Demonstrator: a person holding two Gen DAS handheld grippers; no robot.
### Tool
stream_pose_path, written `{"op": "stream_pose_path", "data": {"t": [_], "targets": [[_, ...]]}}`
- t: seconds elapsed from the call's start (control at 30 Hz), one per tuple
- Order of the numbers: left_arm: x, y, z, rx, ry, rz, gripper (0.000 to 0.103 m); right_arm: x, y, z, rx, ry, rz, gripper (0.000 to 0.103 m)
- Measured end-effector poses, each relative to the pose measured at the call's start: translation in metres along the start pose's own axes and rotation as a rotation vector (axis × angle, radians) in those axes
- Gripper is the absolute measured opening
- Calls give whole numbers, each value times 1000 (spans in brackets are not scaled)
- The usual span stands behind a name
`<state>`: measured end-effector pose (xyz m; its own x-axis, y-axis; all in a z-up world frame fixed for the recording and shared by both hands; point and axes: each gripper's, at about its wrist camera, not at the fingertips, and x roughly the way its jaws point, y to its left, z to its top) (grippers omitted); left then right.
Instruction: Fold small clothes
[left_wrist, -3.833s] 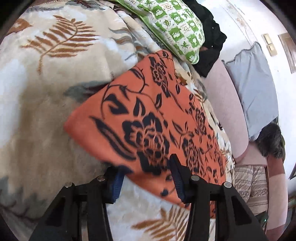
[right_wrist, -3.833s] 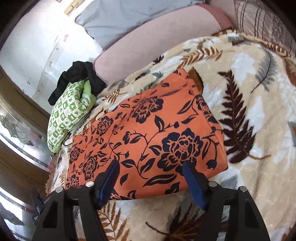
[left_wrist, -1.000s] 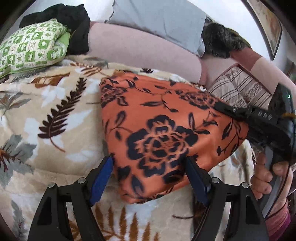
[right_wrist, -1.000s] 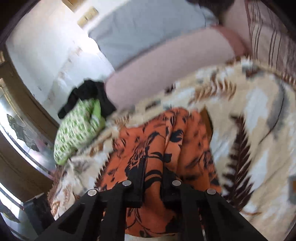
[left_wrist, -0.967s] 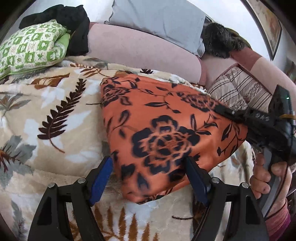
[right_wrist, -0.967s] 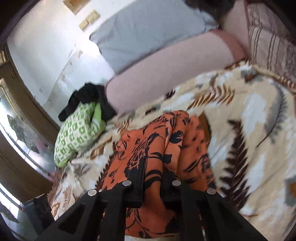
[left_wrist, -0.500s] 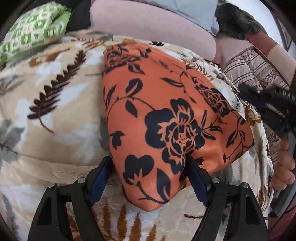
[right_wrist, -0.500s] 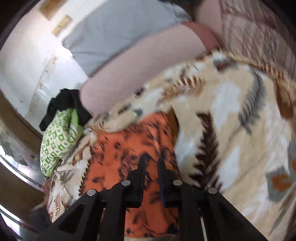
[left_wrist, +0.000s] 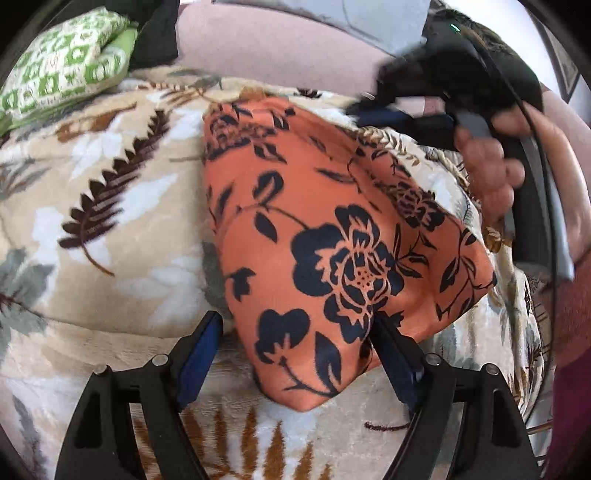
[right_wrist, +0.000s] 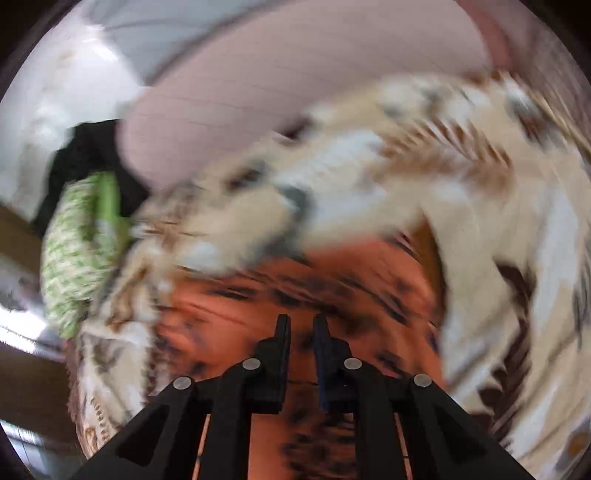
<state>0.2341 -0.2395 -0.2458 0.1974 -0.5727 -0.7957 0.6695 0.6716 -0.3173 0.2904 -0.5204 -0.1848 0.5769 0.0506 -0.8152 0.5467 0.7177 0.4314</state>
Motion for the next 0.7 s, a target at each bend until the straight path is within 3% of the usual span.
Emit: {"op": "stream_pose_path", "data": {"t": [0.13, 0.23, 0.33, 0.47, 0.57, 0.63, 0.7], "targets": [[-13, 8, -2, 9, -26, 2, 82, 19, 52, 0, -132, 108, 137, 15], [-5, 10, -7, 21, 17, 29, 82, 53, 74, -7, -190, 190, 128, 15], [6, 13, -9, 18, 56, 33, 85, 103, 73, -13, -164, 253, 45, 15], [4, 4, -7, 53, 61, 60, 85, 94, 53, -6, -19, 185, 151, 15], [-5, 3, -4, 40, 49, 41, 85, 50, 39, -10, -23, 57, 142, 15], [-12, 5, -2, 30, 24, 37, 85, 23, 34, -18, -22, 51, 199, 15], [-23, 7, 0, 21, -11, 38, 85, -1, 23, -32, -50, 39, 192, 15]]}}
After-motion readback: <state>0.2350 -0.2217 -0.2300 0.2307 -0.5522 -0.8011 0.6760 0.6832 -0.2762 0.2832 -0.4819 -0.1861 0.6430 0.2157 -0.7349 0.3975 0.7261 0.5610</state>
